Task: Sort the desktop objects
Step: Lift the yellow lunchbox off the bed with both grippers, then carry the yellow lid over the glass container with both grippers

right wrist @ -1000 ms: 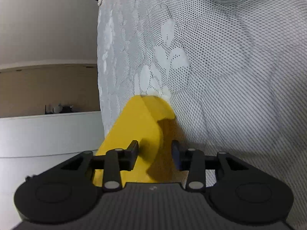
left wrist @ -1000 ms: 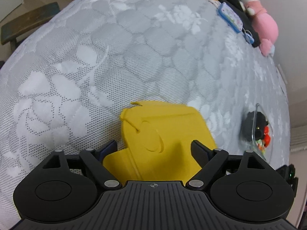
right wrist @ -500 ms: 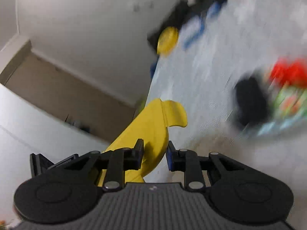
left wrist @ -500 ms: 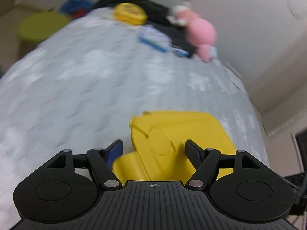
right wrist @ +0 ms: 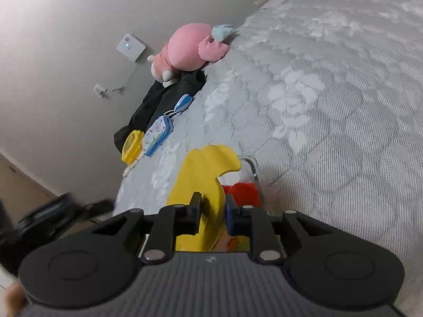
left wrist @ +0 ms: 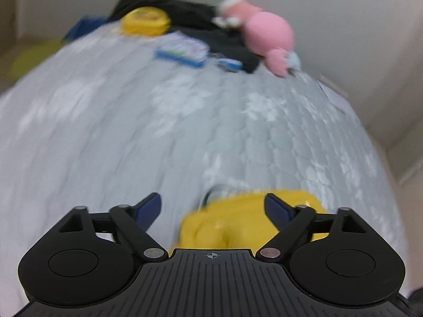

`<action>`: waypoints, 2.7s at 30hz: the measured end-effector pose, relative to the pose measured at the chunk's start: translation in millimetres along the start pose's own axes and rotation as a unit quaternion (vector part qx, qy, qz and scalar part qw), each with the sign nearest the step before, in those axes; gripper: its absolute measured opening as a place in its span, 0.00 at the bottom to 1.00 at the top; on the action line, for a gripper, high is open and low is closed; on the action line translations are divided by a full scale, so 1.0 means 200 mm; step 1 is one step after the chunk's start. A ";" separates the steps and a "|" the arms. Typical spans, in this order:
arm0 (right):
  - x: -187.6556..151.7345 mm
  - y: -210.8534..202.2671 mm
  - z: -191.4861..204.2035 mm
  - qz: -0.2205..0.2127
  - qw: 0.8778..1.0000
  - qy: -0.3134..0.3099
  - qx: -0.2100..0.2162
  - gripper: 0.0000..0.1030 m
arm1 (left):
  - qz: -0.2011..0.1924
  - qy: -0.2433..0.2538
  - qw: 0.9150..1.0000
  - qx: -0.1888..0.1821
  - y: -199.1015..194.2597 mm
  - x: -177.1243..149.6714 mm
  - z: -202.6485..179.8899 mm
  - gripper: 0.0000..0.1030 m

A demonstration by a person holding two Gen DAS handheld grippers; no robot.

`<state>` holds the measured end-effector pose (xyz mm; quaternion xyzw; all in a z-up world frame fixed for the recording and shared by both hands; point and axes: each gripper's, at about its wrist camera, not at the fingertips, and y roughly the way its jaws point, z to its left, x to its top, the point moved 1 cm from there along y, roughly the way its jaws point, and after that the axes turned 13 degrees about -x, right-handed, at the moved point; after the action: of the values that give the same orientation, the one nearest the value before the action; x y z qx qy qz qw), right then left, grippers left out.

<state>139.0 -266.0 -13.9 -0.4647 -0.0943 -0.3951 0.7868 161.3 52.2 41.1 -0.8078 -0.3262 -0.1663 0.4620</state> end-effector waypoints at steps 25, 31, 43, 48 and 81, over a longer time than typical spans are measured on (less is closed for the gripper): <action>-0.14 0.10 0.06 0.004 0.991 -0.110 -0.069 0.26 | -0.053 0.036 0.996 -0.060 0.14 -0.05 0.09 0.71; -0.04 -0.05 0.03 -0.014 0.987 -0.130 -0.088 0.38 | 0.047 -0.117 0.985 -0.121 0.20 0.02 0.40 0.82; 0.08 0.25 -0.07 0.024 0.998 -0.052 -0.033 0.35 | 0.067 -0.055 0.987 -0.135 0.37 0.00 0.33 0.76; 0.10 0.21 -0.06 -0.026 0.996 -0.064 -0.052 0.34 | 0.043 -0.003 0.986 -0.161 0.36 0.02 0.24 0.76; -0.02 0.09 0.17 -0.125 0.974 -0.176 -0.067 0.26 | -0.032 -0.046 0.980 -0.190 0.21 0.05 0.30 0.88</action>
<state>156.4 -232.1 -9.2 -0.5629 -0.2620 -0.4081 0.6693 196.2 91.7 -11.1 -0.8767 -0.3351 -0.2033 0.2788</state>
